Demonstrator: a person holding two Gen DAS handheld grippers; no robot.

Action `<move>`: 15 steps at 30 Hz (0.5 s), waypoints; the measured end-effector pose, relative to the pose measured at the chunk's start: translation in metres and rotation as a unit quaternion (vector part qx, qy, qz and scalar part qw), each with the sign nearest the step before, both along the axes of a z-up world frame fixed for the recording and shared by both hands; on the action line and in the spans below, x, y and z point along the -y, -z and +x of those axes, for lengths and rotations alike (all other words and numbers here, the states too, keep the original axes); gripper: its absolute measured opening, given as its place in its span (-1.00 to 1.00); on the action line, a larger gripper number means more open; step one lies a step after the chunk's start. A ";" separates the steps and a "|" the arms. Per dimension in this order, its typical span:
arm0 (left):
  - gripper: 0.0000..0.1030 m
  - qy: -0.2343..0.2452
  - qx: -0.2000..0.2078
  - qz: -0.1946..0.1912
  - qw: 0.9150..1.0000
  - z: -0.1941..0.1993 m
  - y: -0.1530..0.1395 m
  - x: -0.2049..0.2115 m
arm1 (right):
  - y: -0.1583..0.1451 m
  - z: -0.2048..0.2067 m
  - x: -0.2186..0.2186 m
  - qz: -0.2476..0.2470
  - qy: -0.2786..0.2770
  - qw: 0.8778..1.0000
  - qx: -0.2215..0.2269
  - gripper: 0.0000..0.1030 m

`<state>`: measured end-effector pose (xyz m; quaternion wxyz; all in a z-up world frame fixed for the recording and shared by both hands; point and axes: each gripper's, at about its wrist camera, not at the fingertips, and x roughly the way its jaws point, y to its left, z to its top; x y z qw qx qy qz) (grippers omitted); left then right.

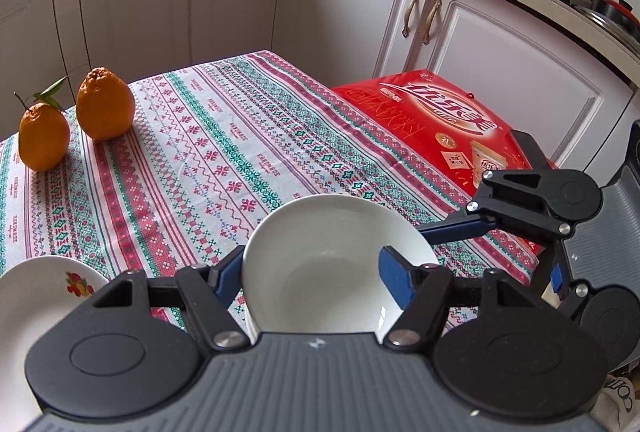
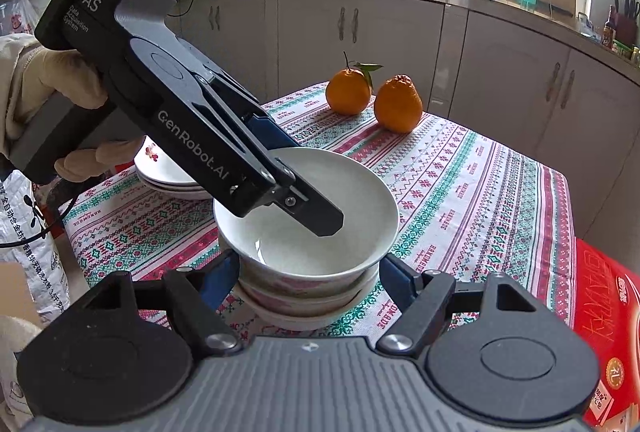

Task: Organize plates and bowls

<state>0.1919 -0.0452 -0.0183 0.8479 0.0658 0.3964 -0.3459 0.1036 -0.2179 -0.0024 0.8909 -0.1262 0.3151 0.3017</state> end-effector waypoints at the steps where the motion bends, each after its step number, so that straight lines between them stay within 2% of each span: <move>1: 0.35 -0.001 -0.001 -0.001 1.000 0.000 0.001 0.000 | 0.000 0.000 0.000 0.000 0.000 1.000 0.000 0.57; 5: 0.36 -0.002 -0.004 -0.001 1.000 0.000 0.004 -0.001 | 0.001 0.000 0.001 0.000 0.002 1.000 -0.001 0.60; 7: 0.44 -0.004 -0.004 -0.007 1.000 -0.001 0.006 -0.003 | 0.001 -0.001 0.001 -0.001 0.004 1.000 0.002 0.64; 9: 0.57 -0.005 -0.002 -0.016 1.000 -0.002 0.005 -0.004 | -0.001 -0.002 0.002 0.007 0.001 1.000 0.005 1.00; 11: 0.70 -0.004 0.007 -0.018 1.000 -0.005 0.002 -0.006 | -0.004 -0.005 0.004 0.017 0.001 1.000 0.012 1.00; 15: 0.77 -0.005 0.019 -0.022 1.000 -0.012 -0.005 -0.011 | -0.004 -0.005 0.004 0.007 0.006 1.000 0.012 1.00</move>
